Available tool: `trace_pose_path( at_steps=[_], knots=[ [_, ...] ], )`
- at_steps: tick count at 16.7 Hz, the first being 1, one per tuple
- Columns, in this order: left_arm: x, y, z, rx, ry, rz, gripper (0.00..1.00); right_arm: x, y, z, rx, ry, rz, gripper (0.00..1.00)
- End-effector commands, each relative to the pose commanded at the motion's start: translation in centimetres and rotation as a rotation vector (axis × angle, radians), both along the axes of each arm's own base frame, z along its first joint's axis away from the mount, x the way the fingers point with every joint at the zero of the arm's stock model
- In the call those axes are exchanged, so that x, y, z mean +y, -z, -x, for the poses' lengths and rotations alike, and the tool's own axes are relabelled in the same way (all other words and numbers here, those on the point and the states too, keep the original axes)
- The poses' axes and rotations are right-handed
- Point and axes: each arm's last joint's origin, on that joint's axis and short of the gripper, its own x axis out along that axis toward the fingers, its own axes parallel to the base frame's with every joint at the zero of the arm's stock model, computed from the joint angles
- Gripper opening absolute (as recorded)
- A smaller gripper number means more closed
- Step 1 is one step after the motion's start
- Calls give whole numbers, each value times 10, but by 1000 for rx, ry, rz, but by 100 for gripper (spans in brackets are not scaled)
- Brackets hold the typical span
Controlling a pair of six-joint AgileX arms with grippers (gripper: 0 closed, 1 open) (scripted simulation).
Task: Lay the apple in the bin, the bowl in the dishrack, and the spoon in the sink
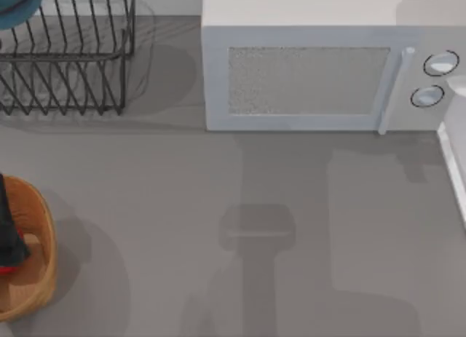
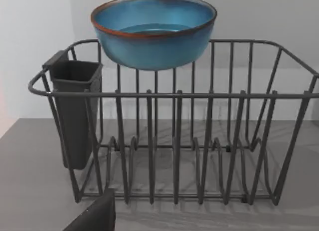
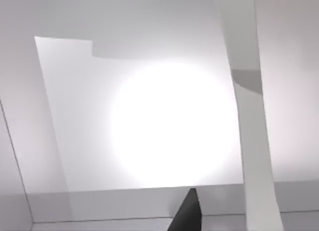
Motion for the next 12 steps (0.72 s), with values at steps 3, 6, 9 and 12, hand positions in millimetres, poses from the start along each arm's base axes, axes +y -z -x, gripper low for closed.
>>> trace_pose_path(
  at_steps=[3, 6, 9, 12],
  knots=[
    [0, 0, 0, 0, 0, 0, 100, 0, 15, -11, -11, 13, 0, 0],
    [0, 0, 0, 0, 0, 0, 100, 1, 22, -15, -19, 21, 1, 0],
    [0, 0, 0, 0, 0, 0, 100, 1, 22, -15, -19, 21, 1, 0],
    [0, 0, 0, 0, 0, 0, 100, -3, 23, -15, -12, 30, 1, 0]
  ],
)
